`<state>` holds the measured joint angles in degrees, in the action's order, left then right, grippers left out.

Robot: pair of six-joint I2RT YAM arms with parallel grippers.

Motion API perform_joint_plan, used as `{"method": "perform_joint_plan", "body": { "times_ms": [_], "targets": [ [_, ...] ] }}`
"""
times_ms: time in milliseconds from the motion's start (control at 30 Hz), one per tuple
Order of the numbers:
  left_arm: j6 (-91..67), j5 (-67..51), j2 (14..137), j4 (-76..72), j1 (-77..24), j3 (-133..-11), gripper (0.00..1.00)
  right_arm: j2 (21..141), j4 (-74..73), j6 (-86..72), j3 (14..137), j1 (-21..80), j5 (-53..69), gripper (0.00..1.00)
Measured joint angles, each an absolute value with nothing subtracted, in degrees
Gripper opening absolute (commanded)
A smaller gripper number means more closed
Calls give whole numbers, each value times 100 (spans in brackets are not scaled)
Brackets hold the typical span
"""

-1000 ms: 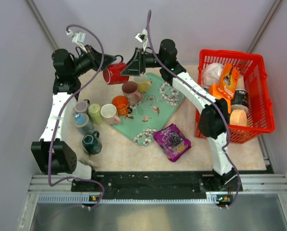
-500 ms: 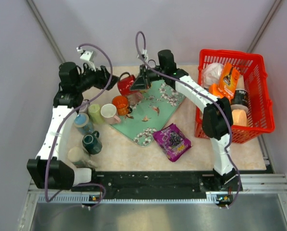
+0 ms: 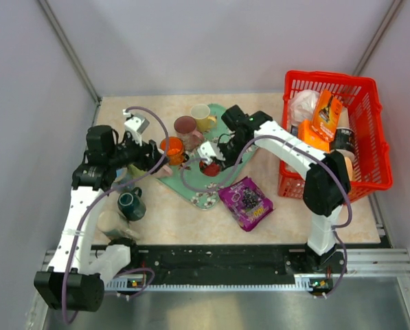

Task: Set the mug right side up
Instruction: Place the cup on the tray.

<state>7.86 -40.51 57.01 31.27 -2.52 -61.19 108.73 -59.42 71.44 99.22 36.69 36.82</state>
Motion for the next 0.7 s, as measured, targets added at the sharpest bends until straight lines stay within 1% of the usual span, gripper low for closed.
{"method": "perform_joint_plan", "body": {
  "times_ms": [167,267,400,500,567,700],
  "targets": [
    [353,-3614,5527,3175,-185,-5304,77,10840,-6217,8567,9170,3907,2685,0],
    [45,-3339,5443,3203,-93,-4939,77,10844,-6136,8991,8960,3951,2294,0],
    [-152,-3105,5430,3203,-56,-4840,77,10895,-5817,9292,8952,3959,1979,0],
    [-233,-3055,5424,3100,40,-4840,77,10938,-5524,9421,8892,3959,1844,6],
    [-316,-3048,5426,3022,126,-4840,77,10938,-5356,9491,8783,3959,1758,13],
    [-469,-3057,5470,2882,193,-4842,77,10940,-5186,9494,8672,3959,1678,32]
  ]
}}
